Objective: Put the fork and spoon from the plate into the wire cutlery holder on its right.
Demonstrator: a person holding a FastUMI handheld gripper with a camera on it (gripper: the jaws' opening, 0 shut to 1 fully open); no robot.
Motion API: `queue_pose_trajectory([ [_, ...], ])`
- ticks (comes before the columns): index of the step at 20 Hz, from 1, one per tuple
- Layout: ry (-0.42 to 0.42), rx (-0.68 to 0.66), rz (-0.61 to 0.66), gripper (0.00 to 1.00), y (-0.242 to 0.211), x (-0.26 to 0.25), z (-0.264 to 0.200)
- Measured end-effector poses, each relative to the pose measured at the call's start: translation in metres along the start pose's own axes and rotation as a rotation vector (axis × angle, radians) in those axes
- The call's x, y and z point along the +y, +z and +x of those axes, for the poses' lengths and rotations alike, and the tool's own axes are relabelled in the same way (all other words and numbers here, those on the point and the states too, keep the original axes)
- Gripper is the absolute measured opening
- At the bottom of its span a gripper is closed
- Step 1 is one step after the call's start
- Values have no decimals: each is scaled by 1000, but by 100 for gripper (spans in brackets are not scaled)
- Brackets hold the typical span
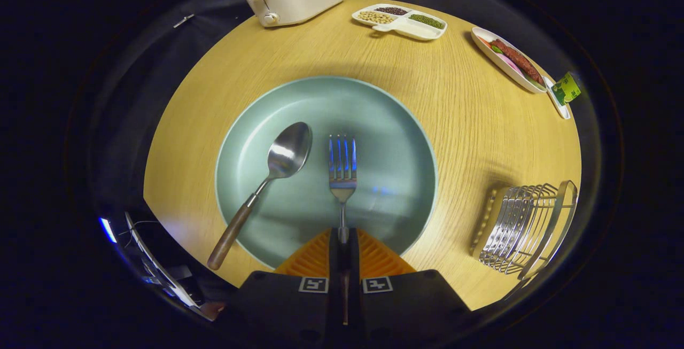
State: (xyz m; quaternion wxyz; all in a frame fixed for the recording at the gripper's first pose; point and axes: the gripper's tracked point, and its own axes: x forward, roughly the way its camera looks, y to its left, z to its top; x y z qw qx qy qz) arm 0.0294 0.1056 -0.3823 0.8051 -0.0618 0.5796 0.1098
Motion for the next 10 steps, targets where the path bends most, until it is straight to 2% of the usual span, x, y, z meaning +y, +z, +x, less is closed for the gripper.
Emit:
queue_pose_trajectory([
  [5,60,-44,73,8,12,-1,-26],
  [10,129,-88,99,8,16,-10,-76],
])
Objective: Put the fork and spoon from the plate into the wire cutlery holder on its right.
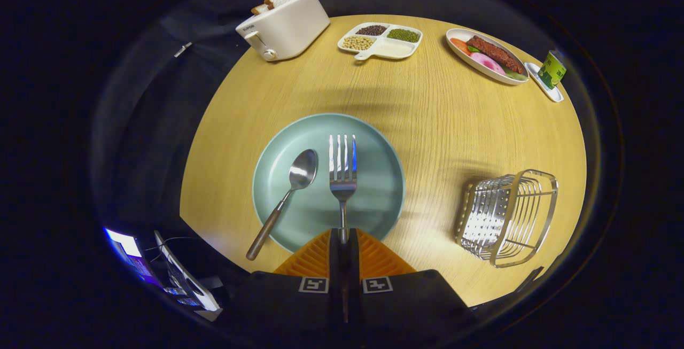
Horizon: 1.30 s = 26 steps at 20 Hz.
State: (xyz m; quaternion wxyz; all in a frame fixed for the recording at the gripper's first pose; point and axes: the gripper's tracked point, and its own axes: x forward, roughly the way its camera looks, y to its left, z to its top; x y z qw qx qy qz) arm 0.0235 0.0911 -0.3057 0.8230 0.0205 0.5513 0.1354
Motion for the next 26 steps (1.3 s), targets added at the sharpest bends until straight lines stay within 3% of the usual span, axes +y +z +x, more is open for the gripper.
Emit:
queue_pose_trajectory([
  [5,-1,-2,-23,8,2,-45,-57],
  [10,-66,68,-98,8,-9,-110,-92],
  [20,-97,350,-177,8,-39,-163,-91],
  [26,-127,425,-203,8,-46,-173,-82],
])
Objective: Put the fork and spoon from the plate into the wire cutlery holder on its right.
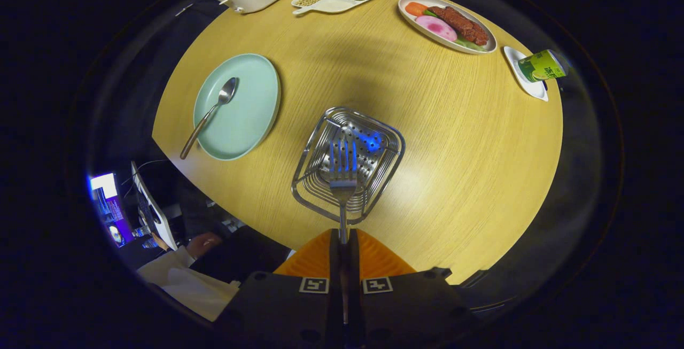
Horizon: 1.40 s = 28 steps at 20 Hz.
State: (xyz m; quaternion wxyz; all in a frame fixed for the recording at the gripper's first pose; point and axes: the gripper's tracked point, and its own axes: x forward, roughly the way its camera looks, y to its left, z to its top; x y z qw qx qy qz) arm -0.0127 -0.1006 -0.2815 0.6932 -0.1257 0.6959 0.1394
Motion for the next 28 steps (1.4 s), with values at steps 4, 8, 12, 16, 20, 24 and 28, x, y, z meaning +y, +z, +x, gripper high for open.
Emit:
queue_pose_trajectory([
  [4,-2,5,28,10,3,-5,1],
  [8,21,-31,70,19,6,-10,-5],
  [12,38,-134,105,75,13,-13,-21],
  [16,36,-298,125,100,27,-12,-51],
  [20,-5,-496,134,99,47,-7,-92],
  [24,21,-712,172,100,65,22,-137],
  [28,16,-820,146,99,67,51,-159],
])
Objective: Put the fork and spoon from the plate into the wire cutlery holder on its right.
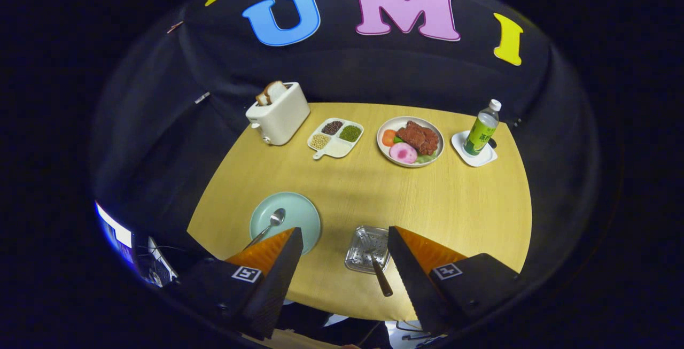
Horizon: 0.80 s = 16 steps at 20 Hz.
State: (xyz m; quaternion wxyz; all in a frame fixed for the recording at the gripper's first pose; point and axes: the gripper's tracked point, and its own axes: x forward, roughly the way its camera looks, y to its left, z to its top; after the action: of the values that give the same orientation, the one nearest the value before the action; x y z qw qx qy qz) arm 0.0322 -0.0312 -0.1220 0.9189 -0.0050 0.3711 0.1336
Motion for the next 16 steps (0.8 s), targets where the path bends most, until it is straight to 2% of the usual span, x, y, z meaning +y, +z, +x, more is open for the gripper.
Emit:
queue_pose_trajectory([
  [5,9,-53,13,99,-1,39,5],
  [9,47,-3,32,99,-22,80,31],
  [16,36,107,-1,99,-59,137,94],
])
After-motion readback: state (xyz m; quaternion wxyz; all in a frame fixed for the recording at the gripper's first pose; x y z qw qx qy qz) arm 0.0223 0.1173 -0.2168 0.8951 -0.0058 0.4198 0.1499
